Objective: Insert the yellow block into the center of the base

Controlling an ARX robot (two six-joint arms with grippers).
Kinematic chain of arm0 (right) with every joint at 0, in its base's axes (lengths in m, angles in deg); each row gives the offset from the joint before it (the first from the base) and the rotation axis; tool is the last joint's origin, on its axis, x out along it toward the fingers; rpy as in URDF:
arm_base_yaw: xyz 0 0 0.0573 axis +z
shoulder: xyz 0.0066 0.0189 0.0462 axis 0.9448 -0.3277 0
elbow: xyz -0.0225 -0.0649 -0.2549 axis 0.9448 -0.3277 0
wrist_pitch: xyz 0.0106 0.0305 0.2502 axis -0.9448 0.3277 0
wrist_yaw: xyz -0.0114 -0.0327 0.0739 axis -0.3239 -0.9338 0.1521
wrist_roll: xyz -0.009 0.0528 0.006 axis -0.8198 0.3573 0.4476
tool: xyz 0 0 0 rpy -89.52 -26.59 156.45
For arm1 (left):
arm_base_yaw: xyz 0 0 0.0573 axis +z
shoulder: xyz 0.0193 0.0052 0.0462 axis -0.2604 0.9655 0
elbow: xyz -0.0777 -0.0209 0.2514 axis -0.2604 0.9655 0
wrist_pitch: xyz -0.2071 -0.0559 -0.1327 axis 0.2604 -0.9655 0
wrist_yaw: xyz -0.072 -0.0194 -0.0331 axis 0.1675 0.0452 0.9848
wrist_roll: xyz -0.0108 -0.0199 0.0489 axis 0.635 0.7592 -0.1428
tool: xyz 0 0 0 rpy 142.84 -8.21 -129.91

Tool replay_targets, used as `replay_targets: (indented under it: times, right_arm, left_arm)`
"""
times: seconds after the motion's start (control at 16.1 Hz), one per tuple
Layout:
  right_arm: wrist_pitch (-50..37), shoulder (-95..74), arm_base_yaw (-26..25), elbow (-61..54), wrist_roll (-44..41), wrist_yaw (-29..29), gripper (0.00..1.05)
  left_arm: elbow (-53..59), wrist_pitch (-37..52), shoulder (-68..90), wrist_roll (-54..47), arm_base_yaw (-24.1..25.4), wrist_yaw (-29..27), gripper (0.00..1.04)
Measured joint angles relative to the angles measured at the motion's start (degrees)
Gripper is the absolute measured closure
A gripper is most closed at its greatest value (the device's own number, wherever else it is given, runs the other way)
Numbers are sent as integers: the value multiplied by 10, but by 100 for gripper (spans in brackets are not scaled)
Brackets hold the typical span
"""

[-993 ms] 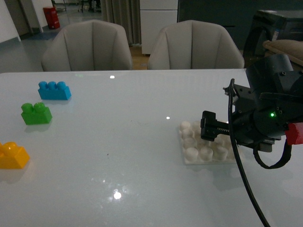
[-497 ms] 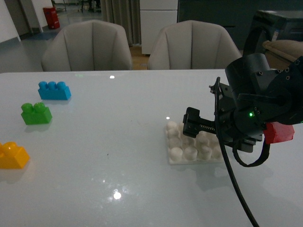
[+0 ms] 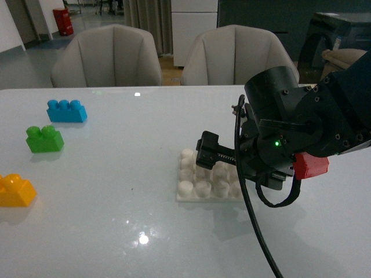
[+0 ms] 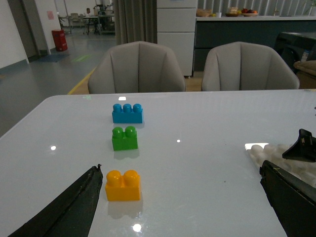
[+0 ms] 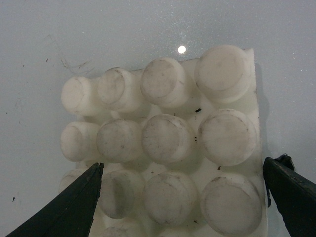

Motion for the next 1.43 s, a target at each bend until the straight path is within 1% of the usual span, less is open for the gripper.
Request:
replay_targets:
  times: [0.19, 0.31, 0.43, 0.62, 0.68, 0.81, 1.06, 1.18, 1.3, 1.37, 1.43]
  right_arm:
    - [-1, 21, -16, -24, 8, 8, 6]
    - [-17, 58, -41, -65, 18, 11, 6]
    - [-41, 127, -78, -106, 21, 10, 6]
    - [-90, 288, -132, -180, 4, -10, 6]
    - [-103, 326, -141, -202, -8, -20, 6]
    - [-111, 434, -161, -271, -43, -23, 6]
    - [-107, 646, -191, -373, -97, -21, 6]
    - [-88, 735, -210, -418, -119, -18, 6]
    - [-53, 854, -255, -470, -149, -7, 6]
    - [-65, 904, -283, -492, -177, 12, 12]
    - [-63, 946, -293, -518, -216, 23, 23]
  left_arm:
    - [0, 0, 0, 0, 0, 0, 7]
    - [0, 0, 0, 0, 0, 0, 7]
    - [0, 0, 0, 0, 0, 0, 7]
    - [0, 0, 0, 0, 0, 0, 7]
    - [0, 0, 0, 0, 0, 0, 7]
    - [0, 0, 0, 0, 0, 0, 7]
    - [0, 0, 0, 0, 0, 0, 7]
    - [0, 0, 0, 0, 0, 0, 7]
    - [0, 0, 0, 0, 0, 0, 7]
    - [0, 0, 0, 0, 0, 0, 7]
    - [0, 0, 0, 0, 0, 0, 7]
